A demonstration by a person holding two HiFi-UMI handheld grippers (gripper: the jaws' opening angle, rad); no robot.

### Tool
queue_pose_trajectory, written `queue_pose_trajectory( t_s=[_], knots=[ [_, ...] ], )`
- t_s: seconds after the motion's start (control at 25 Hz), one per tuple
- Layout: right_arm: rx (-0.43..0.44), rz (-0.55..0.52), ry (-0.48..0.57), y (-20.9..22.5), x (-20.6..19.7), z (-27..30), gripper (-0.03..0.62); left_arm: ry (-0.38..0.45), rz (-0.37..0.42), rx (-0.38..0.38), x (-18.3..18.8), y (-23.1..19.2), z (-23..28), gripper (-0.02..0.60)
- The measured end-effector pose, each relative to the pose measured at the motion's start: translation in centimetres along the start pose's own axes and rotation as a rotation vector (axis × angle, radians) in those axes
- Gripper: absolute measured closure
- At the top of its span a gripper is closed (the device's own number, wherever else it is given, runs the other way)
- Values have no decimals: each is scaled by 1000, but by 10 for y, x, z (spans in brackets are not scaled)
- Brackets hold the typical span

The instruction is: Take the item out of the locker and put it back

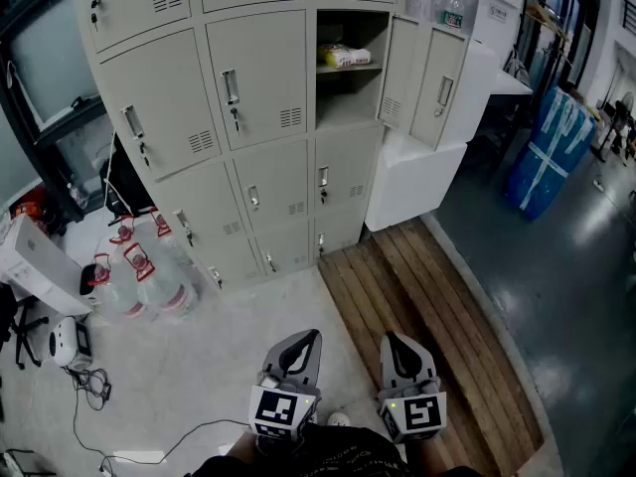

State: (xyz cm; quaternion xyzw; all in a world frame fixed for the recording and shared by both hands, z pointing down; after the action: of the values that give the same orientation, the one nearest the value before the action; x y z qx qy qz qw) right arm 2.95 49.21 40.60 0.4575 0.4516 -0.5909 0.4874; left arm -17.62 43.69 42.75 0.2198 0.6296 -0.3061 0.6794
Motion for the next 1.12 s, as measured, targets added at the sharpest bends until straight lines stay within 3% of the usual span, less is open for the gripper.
queue_pose_trajectory(
  t_s=[0.24,0.48,0.68,0.88,1.12],
  knots=[
    [-28,-10,-16,-7,3,5,592,8,27,4,1,-10,-1,577],
    [-49,24,11,-19,8,17,591,-3,-2,-8,2,-32,-4,577],
    [-66,35,19,-32,8,25,591,13,54,-33,2,-48,-3,577],
    [-98,47,32,-33,10,33,591,10,-14,-35,0,-67,0,578],
    [-121,36,29,-19,5,51,591,5,-4,15,-4,-82,14,577]
  ],
)
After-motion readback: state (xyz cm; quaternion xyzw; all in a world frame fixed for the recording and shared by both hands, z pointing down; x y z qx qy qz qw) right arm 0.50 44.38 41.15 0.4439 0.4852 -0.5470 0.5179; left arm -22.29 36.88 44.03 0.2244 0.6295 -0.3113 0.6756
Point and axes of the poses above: the fingertips, and each gripper's own axes: z forward along the fingers, y to its right, x out of its top, the point moved 10 cm from there along -z, backward along the fingers, and after that the axes turned 5 degrees about -x, right-handed, at the moved point
